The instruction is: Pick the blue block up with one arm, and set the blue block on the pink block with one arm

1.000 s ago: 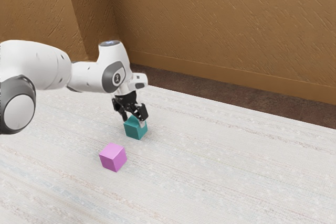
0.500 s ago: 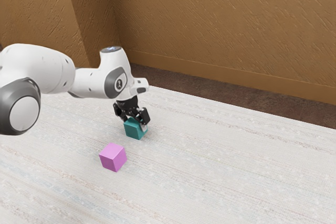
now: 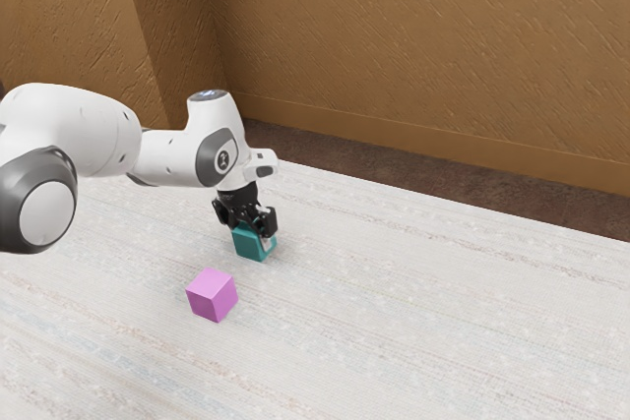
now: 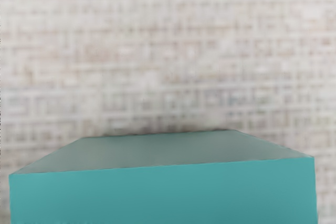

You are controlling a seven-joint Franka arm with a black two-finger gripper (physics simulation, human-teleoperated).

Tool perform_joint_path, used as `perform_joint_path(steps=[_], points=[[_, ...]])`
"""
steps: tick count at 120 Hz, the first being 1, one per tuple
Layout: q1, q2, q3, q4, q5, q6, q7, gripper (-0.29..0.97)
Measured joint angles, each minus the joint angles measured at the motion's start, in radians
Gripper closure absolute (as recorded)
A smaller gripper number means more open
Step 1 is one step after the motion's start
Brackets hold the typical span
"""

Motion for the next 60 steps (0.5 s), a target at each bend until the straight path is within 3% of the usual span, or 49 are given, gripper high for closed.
perform_joint_path(steps=[22,60], points=[[-0.001,-0.018,0.005,-0.001,0.004,-0.001,-0.007,0.32],[-0.071,-0.304,0.058,-0.247,0.043,-0.006,-0.021,0.32]])
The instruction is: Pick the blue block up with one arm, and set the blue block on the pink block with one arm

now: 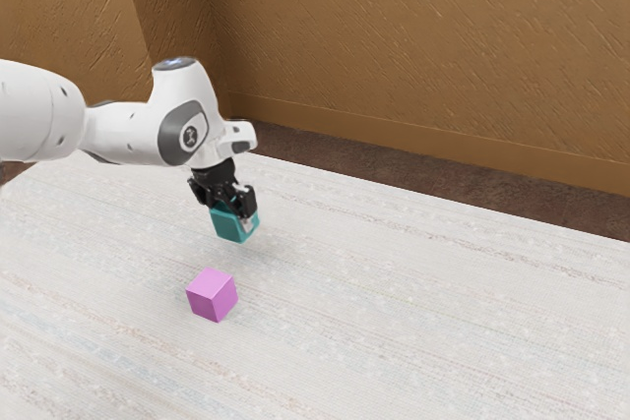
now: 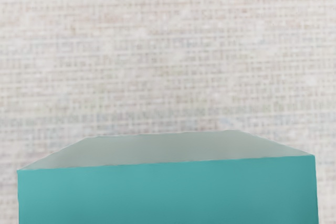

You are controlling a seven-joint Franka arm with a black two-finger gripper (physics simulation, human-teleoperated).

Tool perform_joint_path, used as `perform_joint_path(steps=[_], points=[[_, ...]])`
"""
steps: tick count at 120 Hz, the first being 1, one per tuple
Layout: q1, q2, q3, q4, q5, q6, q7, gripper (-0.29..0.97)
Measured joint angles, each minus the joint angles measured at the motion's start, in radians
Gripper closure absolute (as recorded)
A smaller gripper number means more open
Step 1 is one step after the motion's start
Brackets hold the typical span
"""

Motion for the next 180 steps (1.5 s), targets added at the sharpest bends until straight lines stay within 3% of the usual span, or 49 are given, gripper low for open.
perform_joint_path(steps=[37,84,120,137,146,153,160,180], points=[[-0.027,-0.198,0.008,-0.269,0.020,0.016,-0.033,0.32],[-0.074,-0.278,0.009,-0.368,0.046,0.040,-0.079,0.32],[-0.122,-0.285,0.014,-0.379,0.086,0.054,-0.106,0.32],[-0.043,-0.286,-0.085,-0.379,0.131,0.062,-0.114,0.32],[-0.080,-0.287,-0.056,-0.378,0.137,0.064,-0.117,0.32],[-0.022,-0.288,-0.122,-0.377,0.156,0.069,-0.119,0.32],[-0.086,-0.287,-0.065,-0.374,0.163,0.071,-0.121,0.32],[-0.102,-0.268,-0.062,-0.385,0.172,0.087,-0.124,0.32]])
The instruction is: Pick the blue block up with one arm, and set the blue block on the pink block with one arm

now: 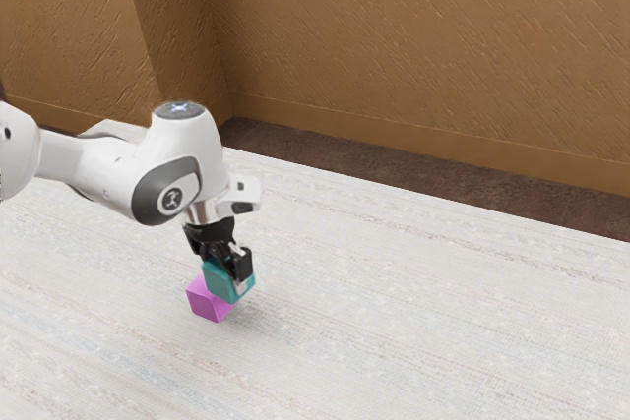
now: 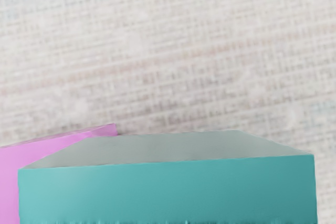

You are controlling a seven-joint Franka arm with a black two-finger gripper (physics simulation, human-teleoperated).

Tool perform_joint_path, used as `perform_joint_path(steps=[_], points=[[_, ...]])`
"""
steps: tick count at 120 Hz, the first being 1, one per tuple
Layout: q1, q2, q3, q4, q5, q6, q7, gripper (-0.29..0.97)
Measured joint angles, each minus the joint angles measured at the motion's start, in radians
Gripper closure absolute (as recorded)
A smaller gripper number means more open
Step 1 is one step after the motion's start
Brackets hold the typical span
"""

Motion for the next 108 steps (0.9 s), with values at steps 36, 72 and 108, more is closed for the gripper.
perform_joint_path(steps=[36,72,108], points=[[0.122,-0.012,0.015,0.006,-0.003,0.016,-0.006,0.32],[0.347,0.008,-0.070,0.006,-0.001,0.055,-0.013,0.33],[0.278,0.016,-0.070,0.004,0.002,0.074,-0.017,0.33]])
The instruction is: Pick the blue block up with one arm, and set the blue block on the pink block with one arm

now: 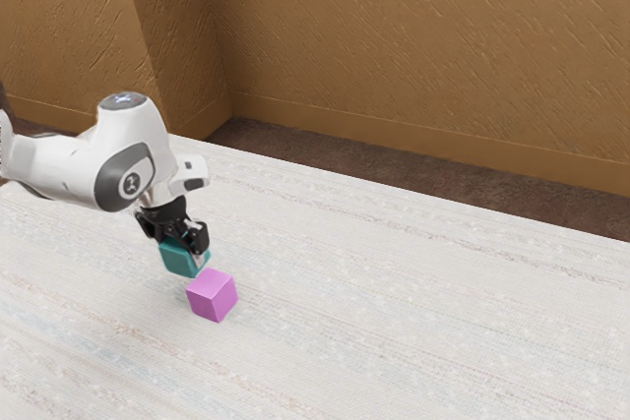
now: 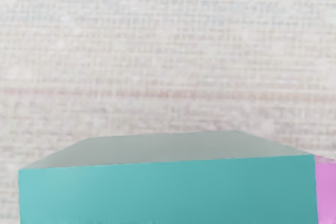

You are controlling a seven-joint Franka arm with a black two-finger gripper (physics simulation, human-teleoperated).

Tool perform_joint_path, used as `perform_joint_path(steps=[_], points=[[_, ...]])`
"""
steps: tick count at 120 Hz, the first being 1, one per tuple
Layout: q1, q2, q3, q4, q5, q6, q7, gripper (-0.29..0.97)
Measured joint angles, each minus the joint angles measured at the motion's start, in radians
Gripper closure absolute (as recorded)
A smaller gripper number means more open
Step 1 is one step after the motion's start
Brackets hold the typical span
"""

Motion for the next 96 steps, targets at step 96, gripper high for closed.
perform_joint_path(steps=[96], points=[[-0.025,0.010,-0.001,-0.003,-0.012,0.019,0.001,0.33]])
